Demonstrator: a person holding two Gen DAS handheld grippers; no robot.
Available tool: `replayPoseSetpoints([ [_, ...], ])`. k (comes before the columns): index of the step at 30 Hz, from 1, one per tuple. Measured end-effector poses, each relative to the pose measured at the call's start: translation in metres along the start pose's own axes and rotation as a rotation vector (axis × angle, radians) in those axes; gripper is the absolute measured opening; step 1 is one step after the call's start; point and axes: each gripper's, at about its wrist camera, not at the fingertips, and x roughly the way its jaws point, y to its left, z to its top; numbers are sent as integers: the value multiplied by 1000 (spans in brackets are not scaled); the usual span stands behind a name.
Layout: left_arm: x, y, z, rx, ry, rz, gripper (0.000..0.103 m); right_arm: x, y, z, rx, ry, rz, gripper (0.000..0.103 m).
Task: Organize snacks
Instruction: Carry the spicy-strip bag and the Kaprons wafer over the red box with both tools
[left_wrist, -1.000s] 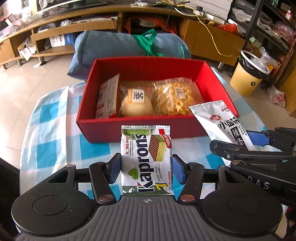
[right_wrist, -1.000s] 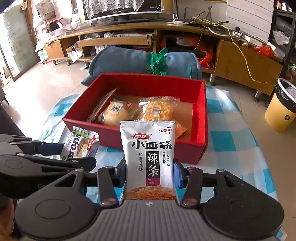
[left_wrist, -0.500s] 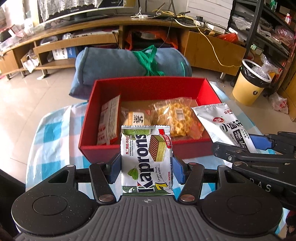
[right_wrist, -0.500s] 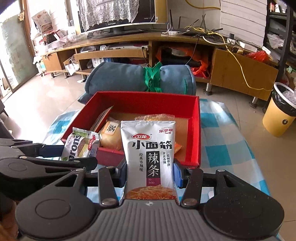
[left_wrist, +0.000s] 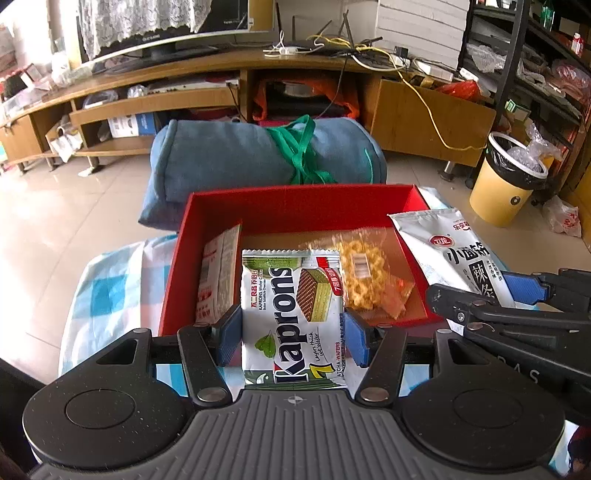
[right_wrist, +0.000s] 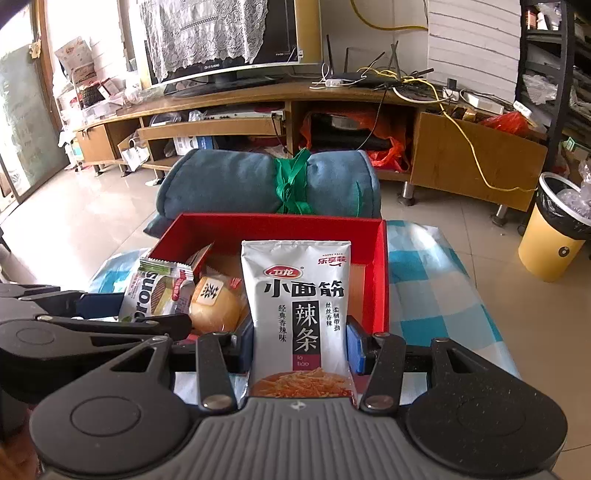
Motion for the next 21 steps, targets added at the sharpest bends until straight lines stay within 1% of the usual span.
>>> replayPoseSetpoints([
  [4,1,-3,7,14,-23,17,64,2,-1,6,2,-15,-8,44],
  [12,9,-5,20,12,-34,28,63,11,-5,19,5,-29,-25,44],
  [21,25,-8,32,23,-27,50,63,30,-10,30,8,-16,-44,44],
])
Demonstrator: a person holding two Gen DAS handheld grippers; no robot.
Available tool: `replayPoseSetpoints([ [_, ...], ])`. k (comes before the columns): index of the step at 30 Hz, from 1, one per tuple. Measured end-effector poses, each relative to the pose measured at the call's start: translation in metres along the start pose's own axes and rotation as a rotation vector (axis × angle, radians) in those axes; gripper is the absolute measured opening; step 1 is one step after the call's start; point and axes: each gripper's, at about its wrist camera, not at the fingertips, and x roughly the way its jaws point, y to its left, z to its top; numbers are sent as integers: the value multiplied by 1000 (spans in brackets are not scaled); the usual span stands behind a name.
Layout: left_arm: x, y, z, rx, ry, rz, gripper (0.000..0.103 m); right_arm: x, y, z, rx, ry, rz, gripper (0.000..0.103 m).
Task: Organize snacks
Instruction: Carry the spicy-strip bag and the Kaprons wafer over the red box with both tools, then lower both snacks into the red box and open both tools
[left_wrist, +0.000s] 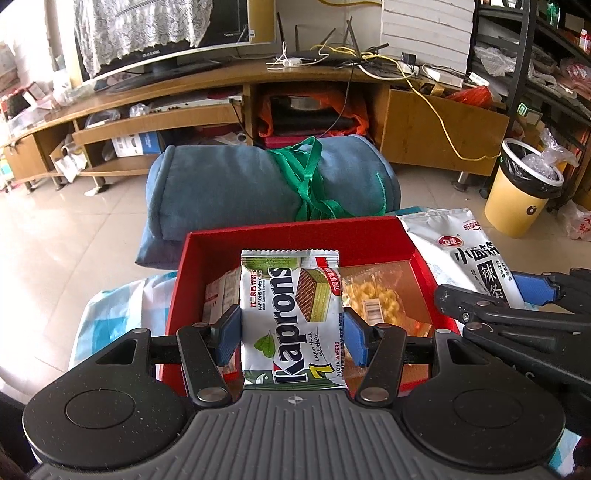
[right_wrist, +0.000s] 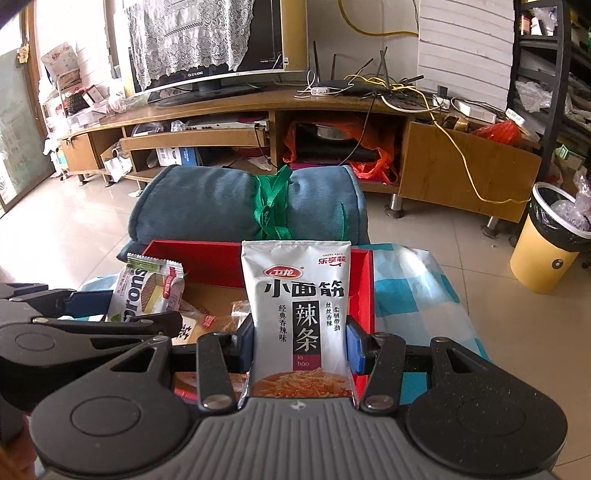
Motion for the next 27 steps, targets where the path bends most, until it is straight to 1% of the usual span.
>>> replayPoseSetpoints([
  [12,24,0,7,-4,37,27,63,25,0,6,-14,38,-20,43],
  [27,52,-2,5,-8,98,55,63,59,0,5,-34,103,-32,43],
])
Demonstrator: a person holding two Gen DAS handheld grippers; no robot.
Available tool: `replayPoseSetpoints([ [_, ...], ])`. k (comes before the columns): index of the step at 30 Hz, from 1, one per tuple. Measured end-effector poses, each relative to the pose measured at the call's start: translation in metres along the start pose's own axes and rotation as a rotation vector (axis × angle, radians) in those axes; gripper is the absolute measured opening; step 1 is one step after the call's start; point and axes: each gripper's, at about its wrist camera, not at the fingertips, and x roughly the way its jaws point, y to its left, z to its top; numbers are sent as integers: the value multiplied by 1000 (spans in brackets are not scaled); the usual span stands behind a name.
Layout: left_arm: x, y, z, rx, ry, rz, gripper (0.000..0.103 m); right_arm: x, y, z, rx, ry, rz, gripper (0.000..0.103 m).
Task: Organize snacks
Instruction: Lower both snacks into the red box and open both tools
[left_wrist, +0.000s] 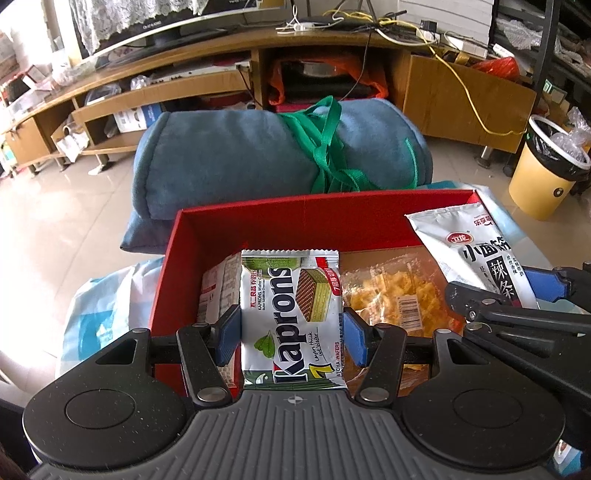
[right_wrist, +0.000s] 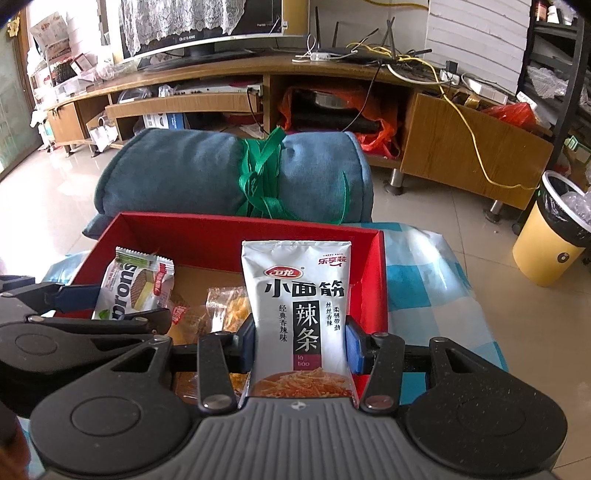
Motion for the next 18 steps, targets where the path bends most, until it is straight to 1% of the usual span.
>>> replayPoseSetpoints([
  [8,13,0,-3,5,36,19,63,16,3,-2,-16,37,-5,43],
  [18,19,-2,-7,17,48,28,64,23,3,-6,-24,60,-5,43],
])
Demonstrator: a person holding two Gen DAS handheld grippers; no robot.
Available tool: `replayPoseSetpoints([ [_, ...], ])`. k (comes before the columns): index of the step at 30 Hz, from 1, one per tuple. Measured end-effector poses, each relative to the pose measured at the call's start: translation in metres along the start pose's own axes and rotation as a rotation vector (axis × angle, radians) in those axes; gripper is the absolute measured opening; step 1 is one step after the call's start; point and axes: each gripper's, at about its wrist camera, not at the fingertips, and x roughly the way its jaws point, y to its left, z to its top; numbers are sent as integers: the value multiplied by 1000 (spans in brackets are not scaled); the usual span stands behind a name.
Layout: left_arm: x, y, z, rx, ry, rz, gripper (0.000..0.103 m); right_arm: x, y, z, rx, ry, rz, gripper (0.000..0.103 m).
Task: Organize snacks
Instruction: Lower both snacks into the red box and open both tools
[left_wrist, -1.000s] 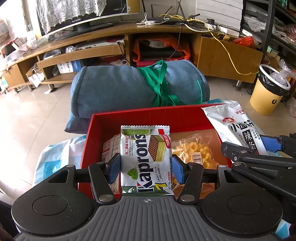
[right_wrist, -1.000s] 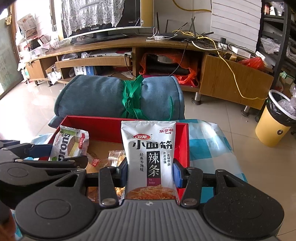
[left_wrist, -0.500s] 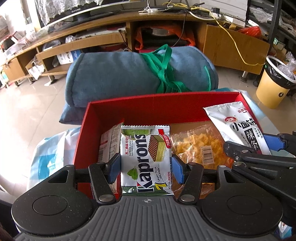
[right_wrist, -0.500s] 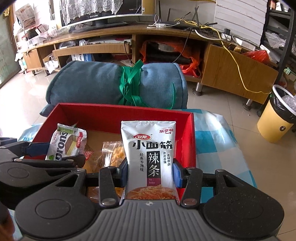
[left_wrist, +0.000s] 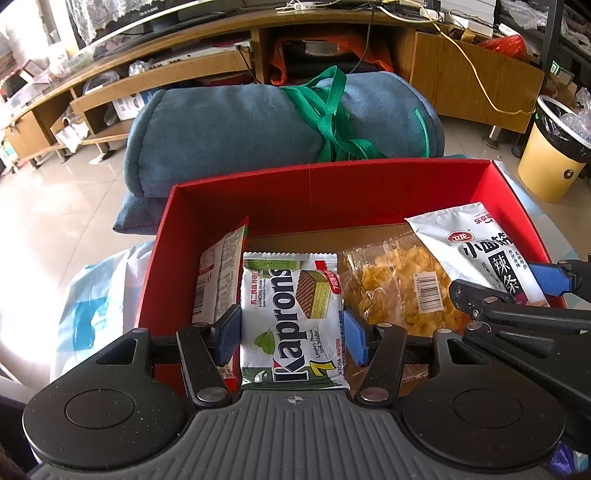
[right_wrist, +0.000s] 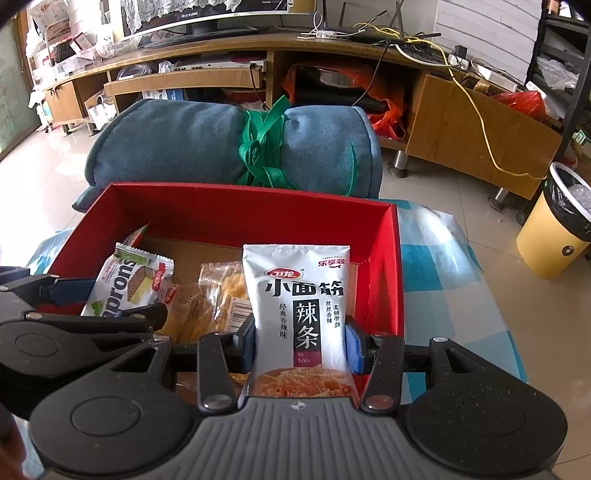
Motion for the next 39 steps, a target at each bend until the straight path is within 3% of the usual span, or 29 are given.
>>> replayPoseSetpoints([
  [12,5,-1,-3,9,22,2,68,2,3,-4,-33,12,-25,44],
  [19,4,3,-6,3,27,7,76,-1,1,-6,-34,19,-16,47],
  [39,-13,10,-3,-28,-10,-7,85,-18,-9,-10,-13,13,-2,53],
])
